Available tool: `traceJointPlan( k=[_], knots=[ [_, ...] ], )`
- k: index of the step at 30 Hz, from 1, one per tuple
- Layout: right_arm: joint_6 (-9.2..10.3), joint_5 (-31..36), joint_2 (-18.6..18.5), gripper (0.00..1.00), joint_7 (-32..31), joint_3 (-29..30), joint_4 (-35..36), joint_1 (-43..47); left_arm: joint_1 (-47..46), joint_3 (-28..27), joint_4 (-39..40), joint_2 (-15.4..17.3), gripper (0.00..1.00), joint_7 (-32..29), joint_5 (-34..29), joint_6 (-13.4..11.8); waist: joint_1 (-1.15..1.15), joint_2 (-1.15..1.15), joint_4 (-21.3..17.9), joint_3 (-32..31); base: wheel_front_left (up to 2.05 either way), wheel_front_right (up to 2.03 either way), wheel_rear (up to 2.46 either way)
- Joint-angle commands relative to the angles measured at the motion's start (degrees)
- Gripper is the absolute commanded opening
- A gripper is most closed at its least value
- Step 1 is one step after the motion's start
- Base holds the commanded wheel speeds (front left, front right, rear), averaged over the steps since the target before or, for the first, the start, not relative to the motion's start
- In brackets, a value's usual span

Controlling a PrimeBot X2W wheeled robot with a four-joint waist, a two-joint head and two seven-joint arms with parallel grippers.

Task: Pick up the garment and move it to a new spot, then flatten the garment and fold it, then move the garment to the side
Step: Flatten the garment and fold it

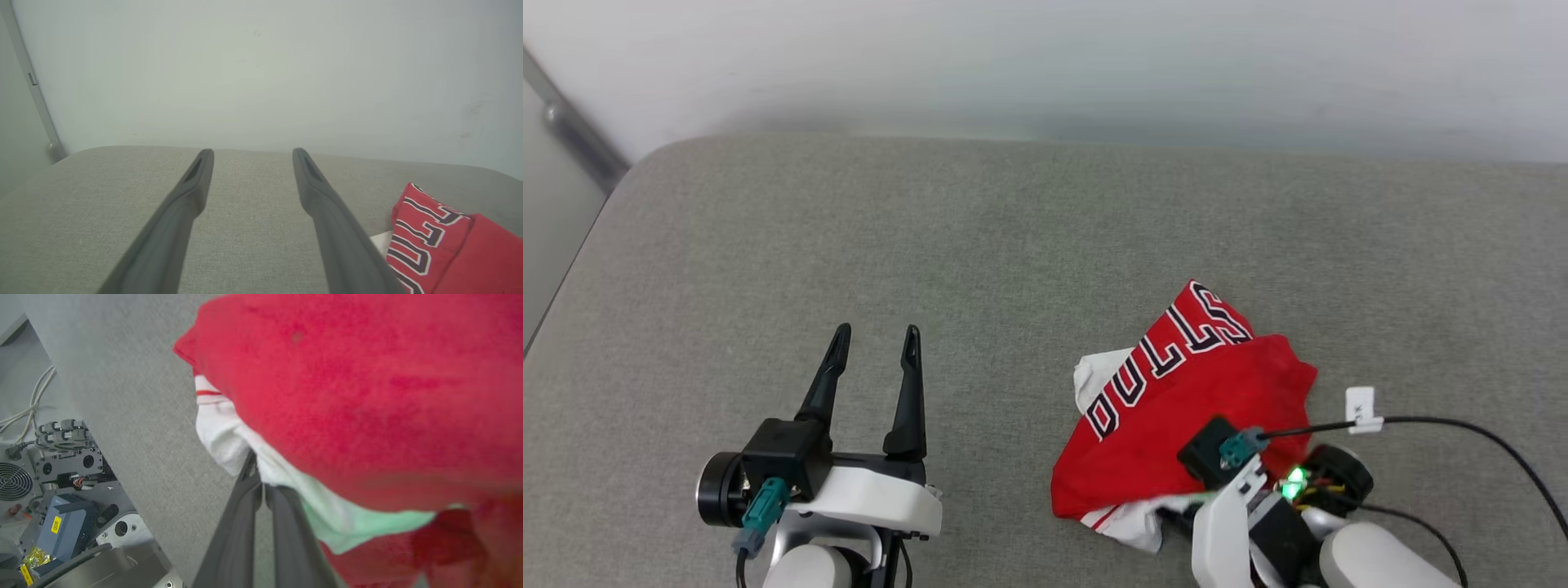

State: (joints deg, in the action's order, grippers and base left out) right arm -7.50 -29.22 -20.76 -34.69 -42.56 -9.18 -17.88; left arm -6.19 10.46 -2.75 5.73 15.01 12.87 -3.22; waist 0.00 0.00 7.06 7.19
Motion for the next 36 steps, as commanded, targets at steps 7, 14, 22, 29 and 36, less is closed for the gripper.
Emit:
traceJointPlan(
  k=[7, 14, 22, 29, 36],
  knots=[
    [0.02, 4.9, 1.3, 0.0, 7.3, 8.0, 8.3, 1.0, 2.0, -1.0, -0.3, 0.0, 1.0, 0.2, -0.6, 0.7, 0.0, 0.0, -3.5, -3.3, 0.0, 0.0, 0.0],
    [0.02, 10.0, 4.4, 0.0, 11.9, 23.3, 15.0, 5.8, 3.2, -1.5, -0.2, 0.3, 1.0, 0.2, -1.0, 0.7, 0.0, 0.0, -6.6, -4.4, 0.0, 0.0, 0.0],
    [0.02, 14.1, 7.6, 0.0, 11.9, 43.6, 14.5, 14.5, 3.2, -1.4, -0.3, 0.5, 1.0, 0.2, -0.9, 0.8, 0.0, 0.0, -8.6, -4.4, 0.0, 0.0, 0.0],
    [0.02, 14.1, 11.6, 0.0, 13.4, 53.1, 3.8, 20.9, 2.4, -1.0, -0.8, 0.6, 1.0, 0.2, -0.7, 1.0, 0.0, 0.0, -8.6, -3.5, 0.0, 0.0, 0.0],
    [0.02, 12.8, 13.6, 1.0, 20.3, 54.4, -5.3, 19.5, 2.0, -1.0, -1.9, 1.0, 1.0, 0.2, -0.3, 1.0, 0.0, 0.0, -8.5, -3.3, 0.0, 0.0, 0.0]
  ],
)
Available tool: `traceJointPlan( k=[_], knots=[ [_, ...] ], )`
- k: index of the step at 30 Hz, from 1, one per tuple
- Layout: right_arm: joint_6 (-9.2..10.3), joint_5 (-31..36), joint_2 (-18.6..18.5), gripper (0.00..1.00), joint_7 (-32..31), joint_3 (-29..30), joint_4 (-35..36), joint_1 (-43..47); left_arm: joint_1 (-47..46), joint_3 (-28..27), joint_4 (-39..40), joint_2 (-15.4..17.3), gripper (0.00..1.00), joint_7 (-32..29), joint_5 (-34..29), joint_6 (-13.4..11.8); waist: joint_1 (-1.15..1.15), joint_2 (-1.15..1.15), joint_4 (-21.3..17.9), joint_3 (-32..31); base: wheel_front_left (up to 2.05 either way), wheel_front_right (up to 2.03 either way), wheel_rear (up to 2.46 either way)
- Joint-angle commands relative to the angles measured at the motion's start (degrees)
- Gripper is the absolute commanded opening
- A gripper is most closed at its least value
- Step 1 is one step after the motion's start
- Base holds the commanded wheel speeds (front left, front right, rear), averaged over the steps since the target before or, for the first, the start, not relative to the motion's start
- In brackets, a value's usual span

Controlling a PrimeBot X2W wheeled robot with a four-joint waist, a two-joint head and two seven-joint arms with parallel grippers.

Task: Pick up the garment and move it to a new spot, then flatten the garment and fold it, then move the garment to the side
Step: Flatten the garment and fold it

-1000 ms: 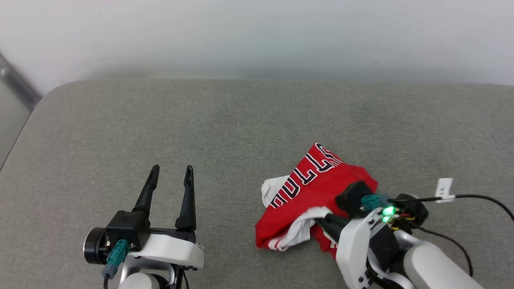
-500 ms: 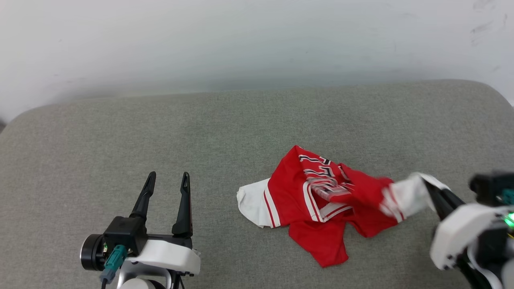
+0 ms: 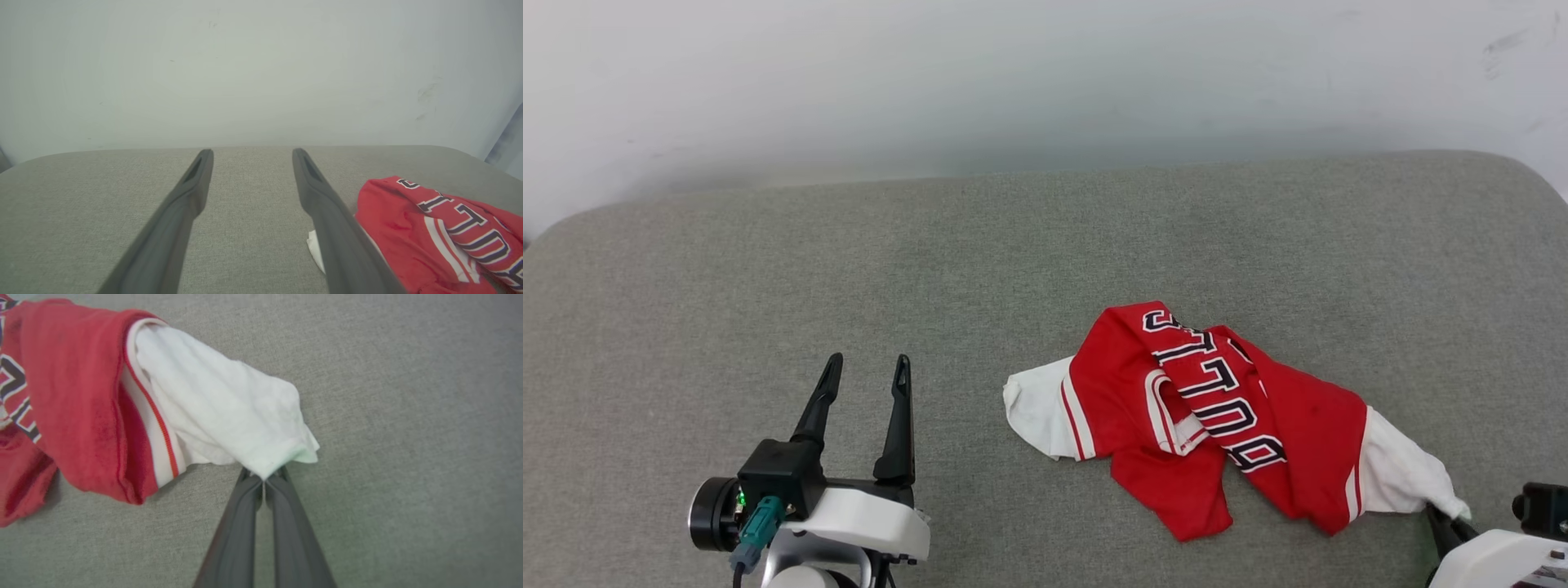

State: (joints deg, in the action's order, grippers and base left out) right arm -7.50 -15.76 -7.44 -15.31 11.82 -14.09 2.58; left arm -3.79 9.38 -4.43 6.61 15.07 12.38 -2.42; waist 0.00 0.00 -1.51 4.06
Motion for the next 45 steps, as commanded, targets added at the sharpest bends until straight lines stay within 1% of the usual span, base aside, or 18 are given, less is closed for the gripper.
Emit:
traceJointPlan(
  k=[1, 6, 9, 12, 14, 20, 21, 22, 26, 28, 30, 31, 32, 34, 35, 38, 41, 45],
  knots=[
    [0.01, -0.3, 0.1, 1.0, 2.6, 0.1, -0.6, -1.2, -0.3, 0.1, -0.4, 0.2, 1.0, 0.1, 0.2, 0.3, 0.0, 0.0, 0.1, -0.4, 0.0, 0.0, 0.0],
    [0.01, -0.1, 1.2, 1.0, 12.0, 1.9, 1.2, -1.6, 0.8, 0.1, -0.8, 0.4, 1.0, 0.1, 0.5, 0.3, 0.0, 0.0, 0.0, -1.9, 0.0, 0.0, 0.0],
    [0.02, 0.4, 1.6, 1.0, 15.9, 1.7, 3.5, -0.7, 1.5, 0.0, -1.0, 0.5, 1.0, 0.1, 0.9, 0.1, 0.0, 0.0, -0.2, -2.8, 0.0, 0.0, 0.0],
    [0.01, 1.5, 2.3, 1.0, 18.3, 1.1, 6.3, 0.2, 2.3, -0.1, -1.3, 0.5, 1.0, 0.1, 1.3, -0.2, 0.0, 0.0, -0.3, -3.8, 0.0, 0.0, 0.0],
    [0.01, 1.8, 2.9, 1.0, 18.8, 0.0, 8.5, 0.8, 2.8, -0.3, -1.4, 0.5, 1.0, -0.1, 1.4, -0.7, 0.0, 0.0, -0.4, -4.2, 0.0, 0.0, 0.0],
    [0.01, 4.7, 3.7, 1.0, 18.8, -4.0, 15.4, 2.9, 3.6, -0.6, -2.4, 0.7, 1.0, -0.2, 1.9, -1.2, 0.0, 0.0, -0.5, -5.2, 0.0, 0.0, 0.0],
    [0.01, 4.7, 3.7, 1.0, 18.8, -4.0, 15.4, 2.9, 3.6, -0.6, -2.4, 0.7, 1.0, -0.2, 1.9, -1.2, 0.0, 0.0, -0.5, -5.2, 0.0, 0.0, 0.0],
    [0.02, 5.3, 4.0, 1.0, 18.2, -5.8, 17.6, 3.7, 3.6, -0.7, -2.8, 0.8, 1.0, -0.3, 1.9, -1.5, 0.0, 0.0, -0.5, -5.6, 0.0, 0.0, 0.0],
    [0.01, 5.6, 4.3, 1.0, 16.6, -8.3, 20.6, 5.6, 3.8, -0.7, -3.4, 1.2, 1.0, -0.6, 1.6, -1.9, 0.0, 0.0, -0.7, -5.9, 0.0, 0.0, 0.0],
    [0.02, 5.8, 4.4, 1.0, 15.8, -9.2, 22.0, 6.3, 3.3, -0.4, -4.1, 1.8, 1.0, -1.7, 1.3, -1.9, 0.0, 0.0, -1.0, -5.9, 0.0, 0.0, 0.0],
    [0.01, 6.5, 4.5, 1.0, 15.0, -9.9, 23.2, 6.7, 1.5, 0.4, -4.9, 2.4, 1.0, -3.9, 0.9, -1.5, 0.0, 0.0, -1.4, -5.6, 0.0, 0.0, 0.0],
    [0.01, 6.7, 4.5, 1.0, 14.8, -10.2, 23.8, 6.6, 0.5, 1.0, -5.3, 2.4, 1.0, -5.5, 0.9, -1.0, 0.0, 0.0, -1.7, -5.3, 0.0, 0.0, 0.0],
    [0.01, 6.7, 4.5, 1.0, 14.8, -10.2, 23.8, 6.6, 0.5, 1.0, -5.3, 2.4, 1.0, -5.5, 0.9, -1.0, 0.0, 0.0, -1.7, -5.3, 0.0, 0.0, 0.0],
    [0.02, 7.5, 4.5, 1.0, 14.0, -10.9, 24.7, 6.5, -1.9, 2.4, -6.5, 2.7, 1.0, -8.8, 0.6, 0.1, 0.0, 0.0, -2.4, -4.9, 0.0, 0.0, 0.0],
    [0.01, 7.8, 4.5, 1.0, 13.3, -12.0, 25.9, 5.7, -5.8, 5.0, -9.0, 2.4, 1.0, -14.2, 0.4, 2.1, 0.0, 0.0, -3.7, -3.8, 0.0, 0.0, 0.0],
    [0.01, 7.4, 4.3, 1.0, 13.0, -12.6, 26.8, 4.7, -10.2, 7.3, -11.7, 1.6, 1.0, -20.0, 1.1, 4.3, 0.0, 0.0, -5.0, -1.6, 0.0, 0.0, 0.0],
    [0.02, 6.9, 4.0, 1.0, 13.1, -12.7, 27.2, 3.7, -14.2, 8.7, -13.7, 1.3, 1.0, -25.4, 1.7, 5.8, 0.0, 0.0, -6.1, 1.2, 0.0, 0.0, 0.0],
    [0.01, 6.0, 4.1, 1.0, 13.8, -11.9, 27.4, 2.2, -18.9, 10.2, -16.6, 2.5, 1.0, -33.2, 1.8, 7.1, 0.0, 0.0, -7.0, 4.8, 0.0, 0.0, 0.0]
  ],
)
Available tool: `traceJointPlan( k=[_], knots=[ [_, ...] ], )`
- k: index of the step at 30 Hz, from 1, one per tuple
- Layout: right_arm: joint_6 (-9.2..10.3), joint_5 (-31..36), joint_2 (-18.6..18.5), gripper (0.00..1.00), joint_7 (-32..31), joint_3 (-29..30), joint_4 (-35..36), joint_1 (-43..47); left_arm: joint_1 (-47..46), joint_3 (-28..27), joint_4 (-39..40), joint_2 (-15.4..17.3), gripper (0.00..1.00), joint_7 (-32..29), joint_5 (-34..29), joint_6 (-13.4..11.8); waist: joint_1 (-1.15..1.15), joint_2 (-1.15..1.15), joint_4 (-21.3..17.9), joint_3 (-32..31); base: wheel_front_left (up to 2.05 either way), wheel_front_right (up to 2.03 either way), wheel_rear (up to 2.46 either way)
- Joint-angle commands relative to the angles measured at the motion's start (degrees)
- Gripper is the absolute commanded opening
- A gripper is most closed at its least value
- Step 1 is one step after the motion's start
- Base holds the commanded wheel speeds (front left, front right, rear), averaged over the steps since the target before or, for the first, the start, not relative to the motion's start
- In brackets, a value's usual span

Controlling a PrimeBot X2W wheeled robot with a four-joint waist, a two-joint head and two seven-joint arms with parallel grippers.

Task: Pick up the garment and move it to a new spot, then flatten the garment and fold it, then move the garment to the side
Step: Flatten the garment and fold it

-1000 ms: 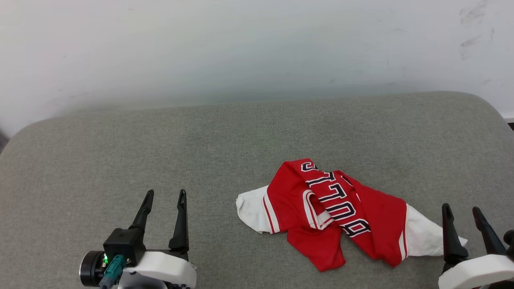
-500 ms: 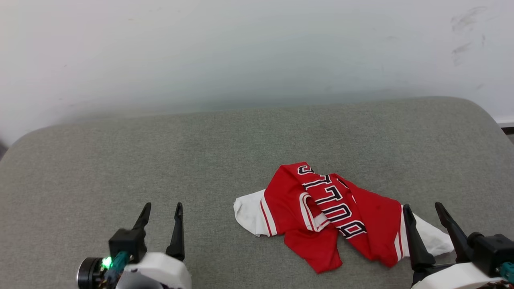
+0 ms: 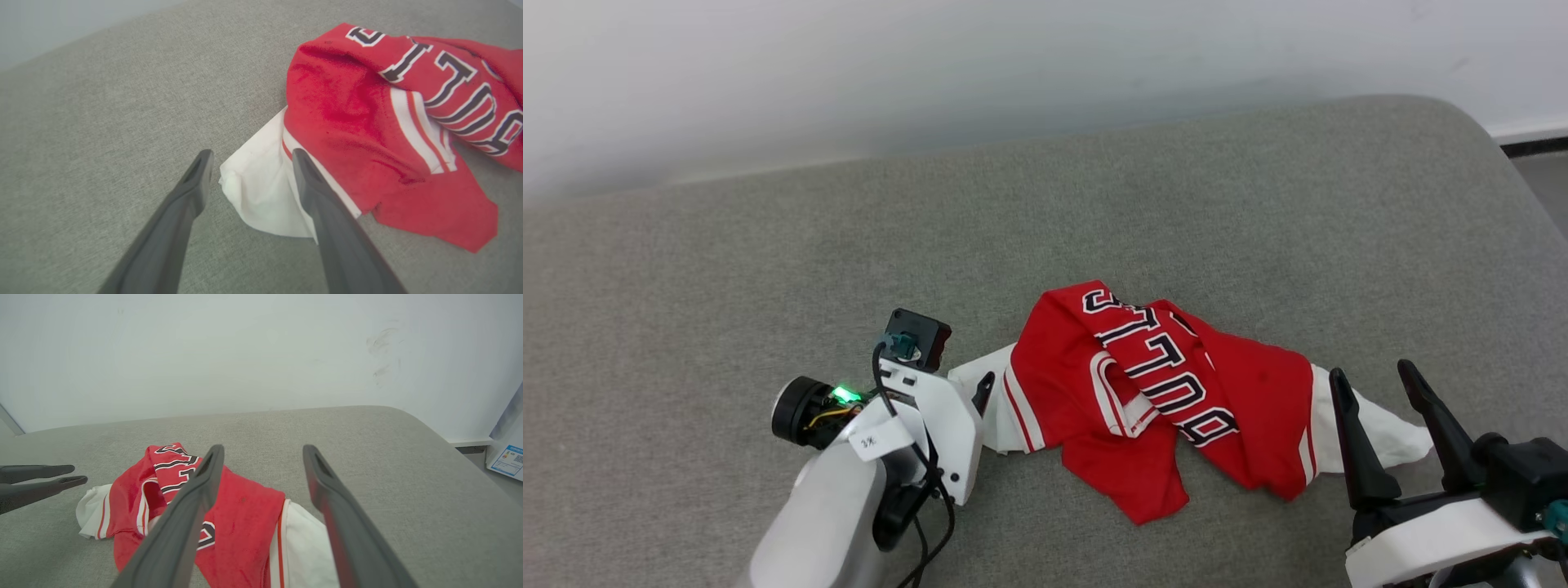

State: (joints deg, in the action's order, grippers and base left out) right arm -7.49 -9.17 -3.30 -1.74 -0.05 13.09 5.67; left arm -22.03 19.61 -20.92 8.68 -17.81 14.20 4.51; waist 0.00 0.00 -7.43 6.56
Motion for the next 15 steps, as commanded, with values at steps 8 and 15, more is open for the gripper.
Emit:
traceJointPlan(
  k=[8, 15],
  knots=[
    [0.0, -1.9, 0.1, 1.0, 2.2, -0.1, -1.8, -3.4, -5.3, 4.4, -5.4, 4.3, 1.0, -14.2, -0.4, 2.1, 0.0, 0.0, -2.5, 7.2, 0.0, 0.0, 0.0],
    [0.01, -2.8, 0.2, 1.0, 3.3, 0.0, -3.9, -4.7, -4.6, 12.5, -5.9, 7.5, 0.0, -22.5, 1.9, 3.1, 0.0, 0.0, -2.8, 7.9, 0.0, 0.0, 0.0]
  ],
)
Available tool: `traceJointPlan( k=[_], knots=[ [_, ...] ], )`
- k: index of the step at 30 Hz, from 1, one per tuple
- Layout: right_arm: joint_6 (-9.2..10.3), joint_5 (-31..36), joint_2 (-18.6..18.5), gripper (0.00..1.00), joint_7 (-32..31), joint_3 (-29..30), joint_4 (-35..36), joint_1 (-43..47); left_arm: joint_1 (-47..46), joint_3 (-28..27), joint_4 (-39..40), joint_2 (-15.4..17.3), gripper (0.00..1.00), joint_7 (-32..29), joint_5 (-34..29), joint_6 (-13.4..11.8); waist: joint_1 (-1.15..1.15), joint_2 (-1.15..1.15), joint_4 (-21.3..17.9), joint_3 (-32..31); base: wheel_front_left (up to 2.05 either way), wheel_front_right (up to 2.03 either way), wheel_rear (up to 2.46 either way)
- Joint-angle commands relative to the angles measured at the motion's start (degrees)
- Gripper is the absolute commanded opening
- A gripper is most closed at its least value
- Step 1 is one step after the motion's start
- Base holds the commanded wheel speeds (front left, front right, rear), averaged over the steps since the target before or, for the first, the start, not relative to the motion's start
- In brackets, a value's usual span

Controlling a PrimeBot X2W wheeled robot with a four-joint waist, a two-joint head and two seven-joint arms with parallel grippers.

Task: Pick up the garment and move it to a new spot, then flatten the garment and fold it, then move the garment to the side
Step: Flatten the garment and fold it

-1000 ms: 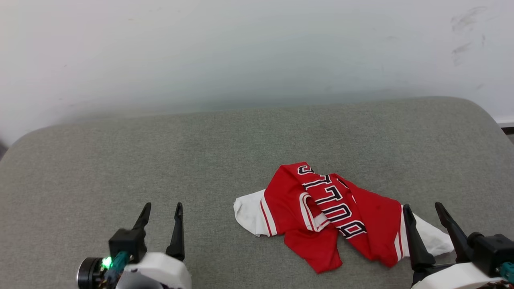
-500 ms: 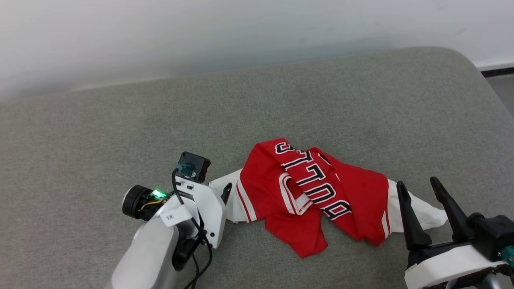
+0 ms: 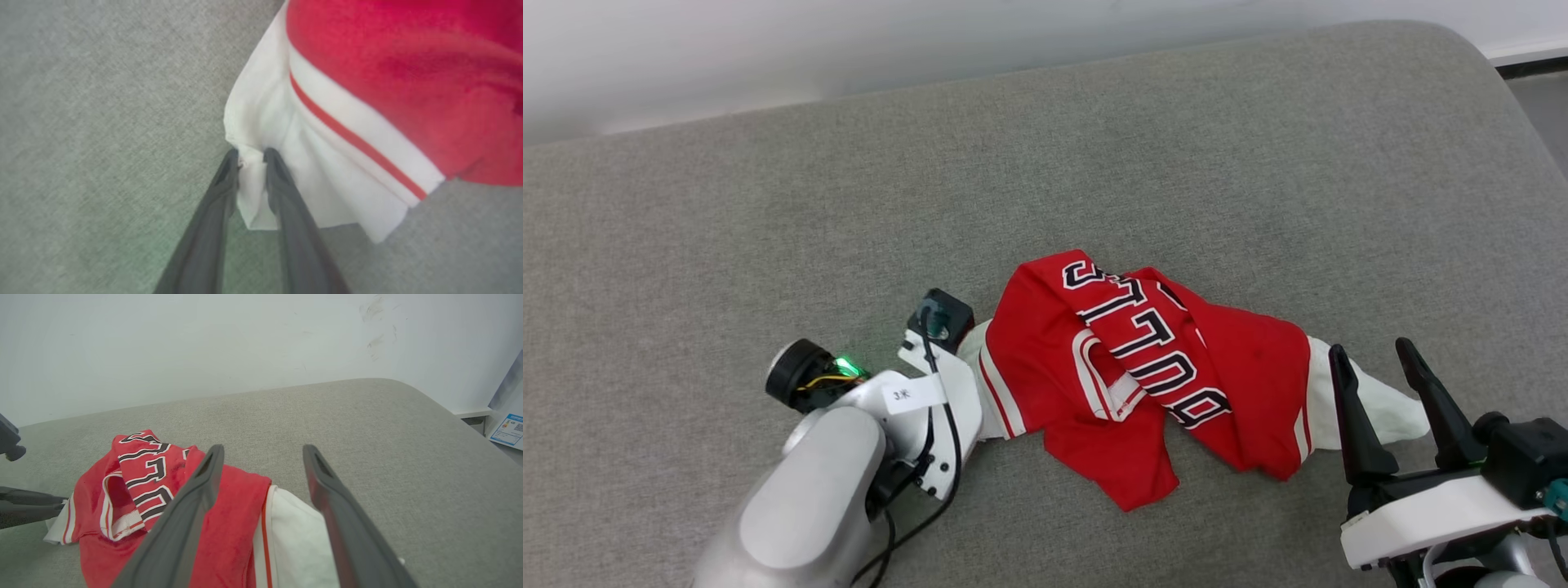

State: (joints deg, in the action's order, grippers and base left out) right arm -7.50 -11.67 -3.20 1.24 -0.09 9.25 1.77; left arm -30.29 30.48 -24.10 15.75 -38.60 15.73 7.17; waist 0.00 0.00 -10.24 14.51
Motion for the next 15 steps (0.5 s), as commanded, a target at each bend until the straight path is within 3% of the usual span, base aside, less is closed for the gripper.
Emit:
traceJointPlan(
  k=[1, 4, 15],
  knots=[
    [0.02, -0.6, 0.1, 1.0, 0.3, 0.0, -0.4, -0.9, 3.3, 2.0, -2.2, 1.0, 0.0, -1.1, 0.6, 0.3, 0.0, 0.0, 0.0, -0.1, 0.0, 0.0, 0.0],
    [0.01, -1.2, 0.2, 1.0, 0.2, 0.0, -1.0, -1.1, 2.6, 1.1, -0.6, 1.2, 0.0, 2.5, 1.2, -0.3, 0.0, 0.0, 0.1, -0.5, 0.0, 0.0, 0.0],
    [0.02, -5.7, -0.5, 1.0, -3.4, 5.3, -5.9, 1.0, 9.6, -7.8, 8.0, 2.8, 0.0, 16.1, 4.2, -9.0, 0.0, 0.0, 1.6, -4.8, 0.0, 0.0, 0.0]
  ],
)
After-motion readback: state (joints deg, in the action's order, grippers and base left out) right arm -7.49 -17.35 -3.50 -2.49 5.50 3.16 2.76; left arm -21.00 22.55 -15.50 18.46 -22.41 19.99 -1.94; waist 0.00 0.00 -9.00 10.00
